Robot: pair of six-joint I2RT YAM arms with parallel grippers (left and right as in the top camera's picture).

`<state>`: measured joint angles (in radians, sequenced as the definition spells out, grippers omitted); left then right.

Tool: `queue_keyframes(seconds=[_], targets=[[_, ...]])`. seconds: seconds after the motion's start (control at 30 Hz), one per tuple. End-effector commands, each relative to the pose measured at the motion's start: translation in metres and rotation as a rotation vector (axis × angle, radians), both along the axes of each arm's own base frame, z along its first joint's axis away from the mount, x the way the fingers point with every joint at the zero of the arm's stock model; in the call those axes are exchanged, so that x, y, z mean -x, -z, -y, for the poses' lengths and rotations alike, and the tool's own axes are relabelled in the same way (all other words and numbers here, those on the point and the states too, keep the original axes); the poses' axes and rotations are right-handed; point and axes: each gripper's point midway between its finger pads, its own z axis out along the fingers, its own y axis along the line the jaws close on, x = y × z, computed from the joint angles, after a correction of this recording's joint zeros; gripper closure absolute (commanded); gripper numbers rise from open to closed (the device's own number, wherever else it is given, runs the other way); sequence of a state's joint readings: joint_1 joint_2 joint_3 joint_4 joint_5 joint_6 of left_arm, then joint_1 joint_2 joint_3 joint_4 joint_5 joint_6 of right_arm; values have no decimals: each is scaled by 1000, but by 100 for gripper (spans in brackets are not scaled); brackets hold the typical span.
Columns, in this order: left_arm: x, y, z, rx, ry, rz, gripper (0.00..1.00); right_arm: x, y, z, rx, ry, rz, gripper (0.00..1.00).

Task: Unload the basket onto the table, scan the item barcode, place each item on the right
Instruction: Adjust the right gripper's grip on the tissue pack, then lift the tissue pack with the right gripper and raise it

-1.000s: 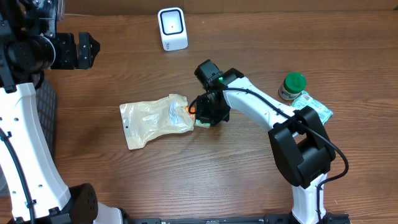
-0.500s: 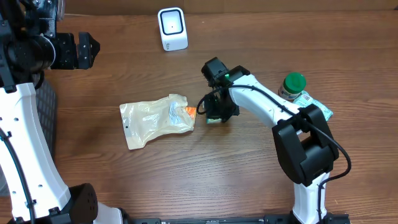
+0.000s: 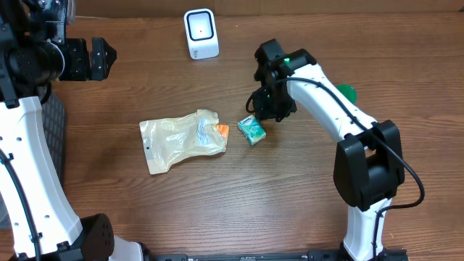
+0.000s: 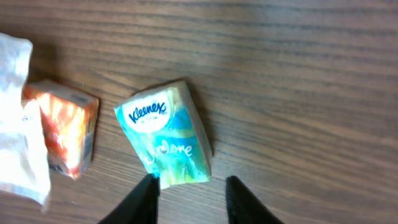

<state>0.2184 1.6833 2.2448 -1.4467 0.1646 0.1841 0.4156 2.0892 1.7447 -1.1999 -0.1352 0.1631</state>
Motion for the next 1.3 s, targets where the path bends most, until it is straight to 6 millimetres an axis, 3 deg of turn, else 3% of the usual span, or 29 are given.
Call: queue_keyframes(seconds=[0.0,0.07,0.17,0.37,0.6,0.83,0.93,1.1,1.27], targets=[[1,-2,1,-1,15,7,1,0,-1,1,-48,3,-15,52],[1,-2,1,-1,15,7,1,2,6,1,-58,0,-27,47],[1,-2,1,-1,15,7,1,11,21,-6,-123,-61,-49,48],[1,-2,1,-1,15,7,0,24,49,-9,-163,-84,-67,60],[1,-2,1,-1,15,7,1,34,60,-15,-213,-98,-89,68],[1,-2,1,-1,15,7,1,37,70,-13,-215,-57,-98,96],[1,-2,1,-1,15,7,0,37,69,-13,-221,-42,-105,96],[1,-2,1,-1,15,7,0,42,36,-37,-409,-51,-140,96],[1,-2,1,-1,15,7,0,40,-38,-68,-789,-115,-122,96]])
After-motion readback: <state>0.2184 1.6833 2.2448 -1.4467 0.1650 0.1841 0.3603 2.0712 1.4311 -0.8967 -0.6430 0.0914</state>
